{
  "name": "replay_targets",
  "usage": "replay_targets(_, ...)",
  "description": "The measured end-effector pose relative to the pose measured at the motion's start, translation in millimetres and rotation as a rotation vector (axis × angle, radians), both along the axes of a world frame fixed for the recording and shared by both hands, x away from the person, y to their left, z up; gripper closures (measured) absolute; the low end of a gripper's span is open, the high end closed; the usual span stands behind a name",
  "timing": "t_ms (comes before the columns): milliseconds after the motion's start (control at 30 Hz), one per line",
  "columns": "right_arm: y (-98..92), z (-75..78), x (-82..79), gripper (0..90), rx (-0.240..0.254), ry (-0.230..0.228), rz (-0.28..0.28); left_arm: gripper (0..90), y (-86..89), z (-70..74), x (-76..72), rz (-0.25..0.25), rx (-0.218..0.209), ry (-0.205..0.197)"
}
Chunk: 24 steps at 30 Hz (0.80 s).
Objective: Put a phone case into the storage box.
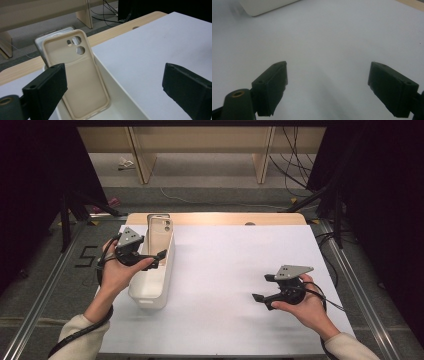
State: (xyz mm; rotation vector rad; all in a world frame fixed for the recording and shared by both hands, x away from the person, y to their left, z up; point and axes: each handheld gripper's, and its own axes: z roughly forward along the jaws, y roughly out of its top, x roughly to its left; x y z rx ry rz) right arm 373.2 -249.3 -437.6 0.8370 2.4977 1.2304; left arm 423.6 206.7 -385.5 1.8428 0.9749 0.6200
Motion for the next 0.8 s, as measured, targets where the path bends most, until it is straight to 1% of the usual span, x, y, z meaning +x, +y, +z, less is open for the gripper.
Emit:
replay_targets(100,-0.2,0.0,0.1,17.0,0.001,-0.001,0.001,2.7,-7.6,-3.8,-5.5,-0.036,0.018,0.009)
replay_targets(267,-0.8,0.3,0.1,17.0,0.003,-0.001,0.0,1.1,-18.7,-11.5,-12.9,-0.073,0.033,0.018)
replay_targets(500,-1.1,0.6,0.2,16.9,0.005,-0.004,-0.001,0.6,-26.6,-14.7,-23.2,-0.1,0.021,0.001)
replay_targets(633,-1.3,0.9,0.1,17.0,0.006,-0.003,-0.001,0.5,-31.0,-18.8,-33.0,-0.119,0.034,-0.01)
replay_targets(767,-1.3,0.9,0.0,16.9,0.007,-0.003,-0.001,0.5,-37.3,-21.1,-43.8,-0.153,0.059,-0.035)
replay_targets(800,-1.2,0.9,0.0,16.9,0.008,-0.003,-0.001,0.4,-38.8,-21.1,-45.8,-0.158,0.059,-0.039)
